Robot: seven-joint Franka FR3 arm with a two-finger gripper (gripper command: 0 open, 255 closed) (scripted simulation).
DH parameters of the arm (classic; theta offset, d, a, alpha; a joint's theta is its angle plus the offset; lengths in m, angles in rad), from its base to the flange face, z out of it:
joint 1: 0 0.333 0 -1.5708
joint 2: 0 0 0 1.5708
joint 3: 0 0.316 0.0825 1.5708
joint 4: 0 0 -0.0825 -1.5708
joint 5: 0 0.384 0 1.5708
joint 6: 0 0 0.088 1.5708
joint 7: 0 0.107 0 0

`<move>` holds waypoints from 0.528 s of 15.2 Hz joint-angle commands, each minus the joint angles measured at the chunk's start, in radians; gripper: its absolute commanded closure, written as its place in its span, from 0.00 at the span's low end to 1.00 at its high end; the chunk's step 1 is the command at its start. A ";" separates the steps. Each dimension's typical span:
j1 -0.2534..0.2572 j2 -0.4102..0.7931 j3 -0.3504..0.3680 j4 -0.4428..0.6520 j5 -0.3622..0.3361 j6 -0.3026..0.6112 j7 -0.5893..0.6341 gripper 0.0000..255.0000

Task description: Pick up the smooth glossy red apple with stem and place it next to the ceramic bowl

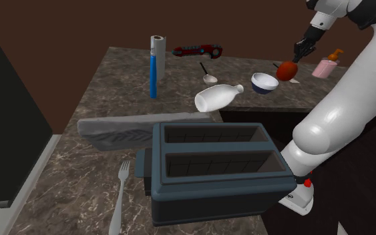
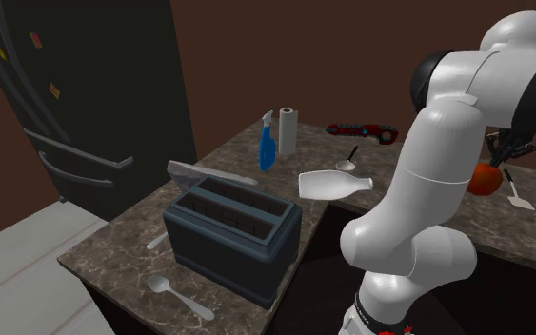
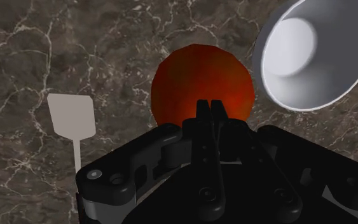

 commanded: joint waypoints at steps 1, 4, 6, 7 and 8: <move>0.000 0.004 0.001 -0.022 0.004 0.025 -0.004 1.00; -0.001 0.014 0.001 -0.054 0.013 0.063 -0.013 1.00; -0.003 0.022 0.002 -0.074 0.020 0.088 -0.019 1.00; -0.003 0.026 0.002 -0.084 0.025 0.100 -0.023 1.00; -0.004 0.030 0.003 -0.093 0.028 0.111 -0.027 1.00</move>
